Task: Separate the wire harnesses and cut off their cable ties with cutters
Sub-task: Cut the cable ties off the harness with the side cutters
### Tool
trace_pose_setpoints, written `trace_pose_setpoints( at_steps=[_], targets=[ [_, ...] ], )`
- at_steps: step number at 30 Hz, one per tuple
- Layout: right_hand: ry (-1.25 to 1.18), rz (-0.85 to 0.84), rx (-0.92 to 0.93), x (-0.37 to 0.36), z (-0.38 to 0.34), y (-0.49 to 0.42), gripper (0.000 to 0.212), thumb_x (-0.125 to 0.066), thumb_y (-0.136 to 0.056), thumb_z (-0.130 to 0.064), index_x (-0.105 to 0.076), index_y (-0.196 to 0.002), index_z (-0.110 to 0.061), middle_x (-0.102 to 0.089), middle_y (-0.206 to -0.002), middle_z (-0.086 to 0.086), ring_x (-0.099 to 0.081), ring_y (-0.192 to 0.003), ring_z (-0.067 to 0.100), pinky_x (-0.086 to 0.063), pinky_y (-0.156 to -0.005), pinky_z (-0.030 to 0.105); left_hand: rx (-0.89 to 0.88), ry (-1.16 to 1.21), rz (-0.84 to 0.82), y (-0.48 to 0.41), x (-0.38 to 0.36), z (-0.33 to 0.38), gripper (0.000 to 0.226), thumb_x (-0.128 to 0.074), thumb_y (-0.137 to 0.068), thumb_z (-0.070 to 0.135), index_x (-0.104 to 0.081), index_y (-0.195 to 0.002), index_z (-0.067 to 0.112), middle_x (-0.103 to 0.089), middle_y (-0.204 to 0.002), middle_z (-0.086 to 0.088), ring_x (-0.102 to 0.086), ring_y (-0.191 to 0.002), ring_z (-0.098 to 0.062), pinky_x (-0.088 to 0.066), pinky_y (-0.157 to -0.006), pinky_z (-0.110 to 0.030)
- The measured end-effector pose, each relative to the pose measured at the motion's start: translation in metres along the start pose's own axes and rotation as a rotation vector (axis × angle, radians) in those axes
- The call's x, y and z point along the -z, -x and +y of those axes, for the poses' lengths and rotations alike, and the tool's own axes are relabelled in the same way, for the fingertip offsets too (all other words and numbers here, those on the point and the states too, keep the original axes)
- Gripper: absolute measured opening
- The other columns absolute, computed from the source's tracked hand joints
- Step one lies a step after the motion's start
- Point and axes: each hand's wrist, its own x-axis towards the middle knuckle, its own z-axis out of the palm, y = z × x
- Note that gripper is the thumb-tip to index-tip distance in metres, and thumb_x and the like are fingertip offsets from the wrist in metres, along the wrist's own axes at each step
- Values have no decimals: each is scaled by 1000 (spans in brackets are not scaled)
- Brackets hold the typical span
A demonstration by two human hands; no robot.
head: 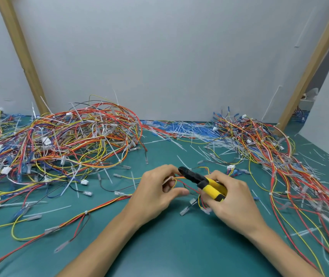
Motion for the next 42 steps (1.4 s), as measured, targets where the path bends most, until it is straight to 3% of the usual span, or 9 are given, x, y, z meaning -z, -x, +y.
trace_pose_setpoints(
  at_steps=[6,14,17,21,26,28,32,37,42],
  targets=[
    [-103,26,-122,0,11,-9,31,-77,-84,-35,-51,-72,-22,-50,-56,2,-43,-53,18,-41,-57,38,-3,-36,-41,1,1,0,51,-90,-70,32,-67,-115,25,-67,-90,10,-62,-84,-6,-47,-79,-15],
    [-304,54,-219,2,25,-15,34,-78,-86,-32,-52,-71,-15,-49,-53,-8,-41,-56,18,-37,-61,36,-97,-291,-25,4,11,5,59,-68,-81,63,-54,-131,34,-63,-109,24,-55,-108,5,-35,-99,-17],
    [-447,72,-281,6,29,-16,32,-78,-82,-34,-54,-73,-14,-49,-57,-9,-42,-56,17,-41,-59,34,-123,-434,5,2,20,1,51,-63,-88,57,-55,-130,30,-63,-108,21,-55,-109,-1,-35,-102,-26],
    [-612,-13,-328,12,31,-19,30,-76,-73,-37,-54,-67,-18,-46,-61,0,-41,-51,11,-34,-45,14,-23,-386,27,1,24,-6,41,-63,-92,51,-55,-128,32,-64,-106,23,-51,-109,-2,-32,-101,-24],
    [-671,-97,-352,12,34,-18,32,-77,-71,-33,-53,-68,-12,-39,-60,1,-37,-49,14,-32,-42,21,-32,-354,70,3,11,-2,36,-56,-88,20,-61,-123,29,-67,-99,24,-49,-119,-1,-21,-116,-33],
    [-661,-120,-355,11,32,-17,38,-77,-71,-34,-50,-71,-8,-39,-63,4,-37,-56,20,-33,-45,24,-30,-281,64,5,4,3,36,-53,-89,17,-62,-121,29,-67,-99,21,-52,-115,1,-21,-116,-28],
    [-609,-124,-320,10,30,-17,28,-75,-72,-35,-54,-67,-17,-44,-63,0,-43,-59,17,-39,-54,21,47,-107,81,8,-6,12,18,-51,-94,41,-62,-108,34,-63,-91,20,-56,-100,-3,-32,-96,-18],
    [-584,-176,-265,7,29,-17,33,-77,-79,-28,-51,-59,-22,-46,-57,-5,-45,-52,15,-40,-50,16,37,-146,109,8,-11,15,19,-60,-91,52,-59,-90,33,-58,-77,17,-54,-78,-4,-36,-87,-30],
    [-484,-189,-253,7,28,-16,35,-76,-72,-42,-54,-65,-15,-54,-58,1,-48,-58,17,-39,-62,29,79,-71,173,5,-9,13,22,-59,-92,49,-67,-81,32,-61,-68,7,-54,-69,-11,-40,-94,-42]
  ],
)
